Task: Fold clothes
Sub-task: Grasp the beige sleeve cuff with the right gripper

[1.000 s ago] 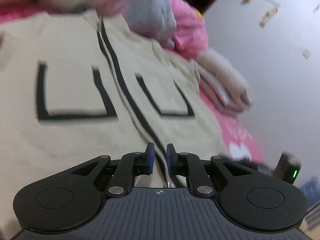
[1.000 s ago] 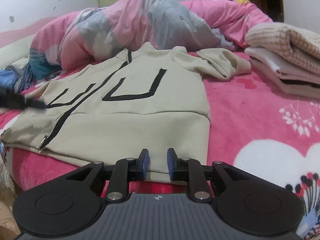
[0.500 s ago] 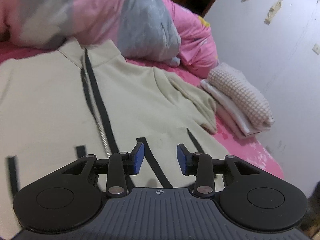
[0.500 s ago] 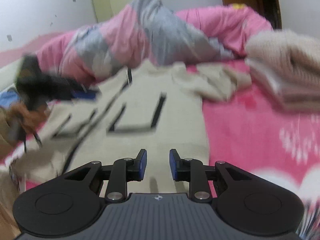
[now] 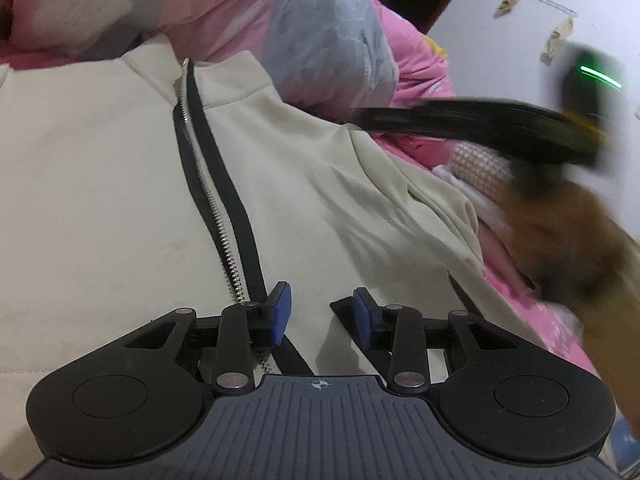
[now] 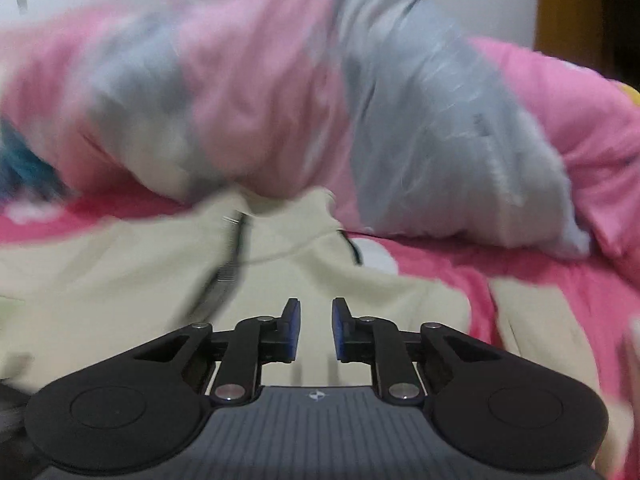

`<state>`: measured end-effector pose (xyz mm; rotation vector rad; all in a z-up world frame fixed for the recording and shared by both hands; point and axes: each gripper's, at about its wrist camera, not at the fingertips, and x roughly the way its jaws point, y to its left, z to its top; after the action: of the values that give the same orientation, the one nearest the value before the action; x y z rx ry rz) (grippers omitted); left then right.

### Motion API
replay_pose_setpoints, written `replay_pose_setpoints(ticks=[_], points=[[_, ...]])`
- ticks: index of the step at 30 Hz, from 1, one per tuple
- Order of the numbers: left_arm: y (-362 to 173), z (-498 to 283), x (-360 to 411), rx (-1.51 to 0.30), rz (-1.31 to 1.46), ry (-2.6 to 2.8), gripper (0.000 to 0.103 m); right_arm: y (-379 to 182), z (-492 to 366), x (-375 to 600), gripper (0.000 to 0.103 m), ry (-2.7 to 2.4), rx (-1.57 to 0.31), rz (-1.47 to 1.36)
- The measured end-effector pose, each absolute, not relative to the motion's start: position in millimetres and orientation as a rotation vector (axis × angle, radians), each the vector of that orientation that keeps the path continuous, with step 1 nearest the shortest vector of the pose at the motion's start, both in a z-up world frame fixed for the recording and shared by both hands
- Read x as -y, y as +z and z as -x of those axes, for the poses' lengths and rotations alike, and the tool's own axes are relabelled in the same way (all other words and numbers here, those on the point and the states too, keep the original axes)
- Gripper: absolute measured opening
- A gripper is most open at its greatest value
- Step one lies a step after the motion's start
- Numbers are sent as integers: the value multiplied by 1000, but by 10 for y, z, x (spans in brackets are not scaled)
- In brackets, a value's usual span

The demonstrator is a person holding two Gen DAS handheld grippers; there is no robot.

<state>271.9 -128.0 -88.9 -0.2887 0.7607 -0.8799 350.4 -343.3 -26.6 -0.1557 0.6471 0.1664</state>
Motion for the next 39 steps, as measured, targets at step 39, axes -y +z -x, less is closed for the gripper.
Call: replay_pose_setpoints(ticks=[39], points=[[-952,-2776,1191,-760,319,-884,35,-630,-4614,3610,0,127,-656,-137]])
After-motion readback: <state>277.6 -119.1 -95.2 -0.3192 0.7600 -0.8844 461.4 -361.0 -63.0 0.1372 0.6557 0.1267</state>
